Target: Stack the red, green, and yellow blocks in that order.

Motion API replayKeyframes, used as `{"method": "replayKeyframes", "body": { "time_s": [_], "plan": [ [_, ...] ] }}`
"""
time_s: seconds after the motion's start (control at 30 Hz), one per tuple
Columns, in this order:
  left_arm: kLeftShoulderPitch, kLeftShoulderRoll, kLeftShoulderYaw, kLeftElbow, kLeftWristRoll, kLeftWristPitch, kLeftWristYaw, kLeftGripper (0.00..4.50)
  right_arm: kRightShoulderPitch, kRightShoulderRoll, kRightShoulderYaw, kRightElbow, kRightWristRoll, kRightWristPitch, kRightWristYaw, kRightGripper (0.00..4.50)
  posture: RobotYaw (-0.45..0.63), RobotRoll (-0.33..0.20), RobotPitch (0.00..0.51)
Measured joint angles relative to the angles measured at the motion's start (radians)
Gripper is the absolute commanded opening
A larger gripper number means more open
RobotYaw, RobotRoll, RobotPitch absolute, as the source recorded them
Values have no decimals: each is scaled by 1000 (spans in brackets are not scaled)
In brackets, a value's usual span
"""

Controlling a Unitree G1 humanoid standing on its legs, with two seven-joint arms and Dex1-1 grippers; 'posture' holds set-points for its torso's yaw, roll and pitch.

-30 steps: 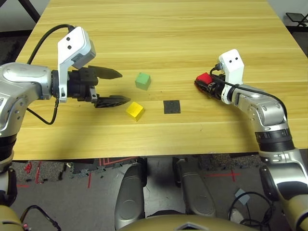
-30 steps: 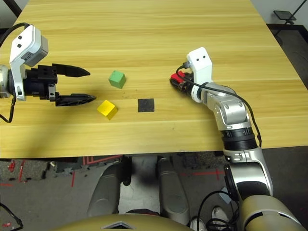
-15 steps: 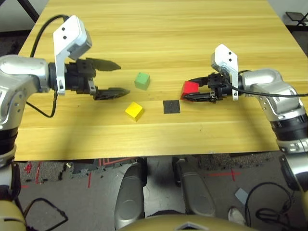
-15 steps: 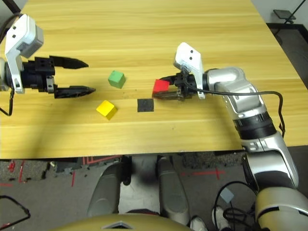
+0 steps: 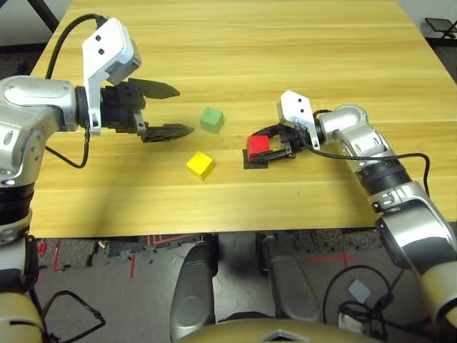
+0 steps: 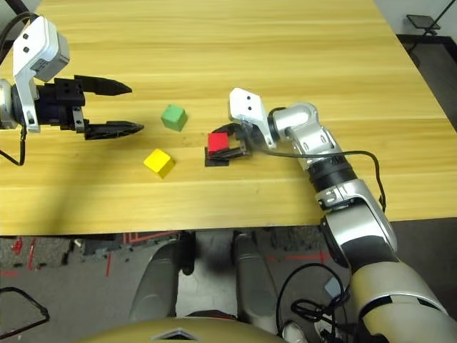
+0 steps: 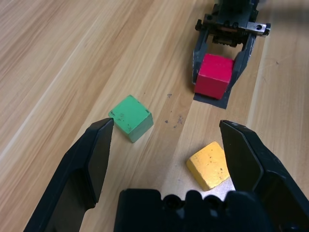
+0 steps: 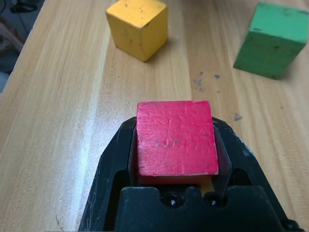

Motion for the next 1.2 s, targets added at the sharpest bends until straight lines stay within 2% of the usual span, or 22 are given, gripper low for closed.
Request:
{"method": "replayKeyframes", "body": {
  "time_s": [0.23, 0.47, 0.63, 0.73, 0.8, 0.87, 1.1, 1.2],
  "plan": [
    [-2, -9, 0, 34, 15, -5, 0, 4500, -3, 5, -1, 25, -23, -1, 6, 2083, 162, -151, 238],
    [-45, -49, -28, 152, 61, -124, -52, 4500, -4, 18, -14, 28, -18, 33, 7, 4449, 146, -146, 233],
    [-120, -81, -99, 293, 141, -332, -180, 4500, -29, 2, -54, -7, 73, 117, 98, 4483, 117, -149, 225],
    [-218, -130, -158, 438, 209, -510, -285, 4500, -84, -79, -83, -84, 157, 210, 193, 4483, 67, -150, 217],
    [-338, -197, -199, 617, 274, -654, -341, 4500, -111, -190, -86, -156, 216, 277, 220, 4483, 44, -149, 217],
    [-404, -238, -220, 738, 317, -742, -373, 4500, -113, -247, -86, -207, 247, 323, 225, 4483, 11, -146, 216],
    [-513, -394, -310, 1132, 475, -1013, -443, 4500, 13, -285, -119, -416, 322, 497, 180, 4483, -104, -123, 220],
    [-540, -437, -316, 1250, 519, -1090, -437, 4500, 46, -295, -140, -480, 336, 546, 141, 4483, -132, -119, 222]
  ]
}}
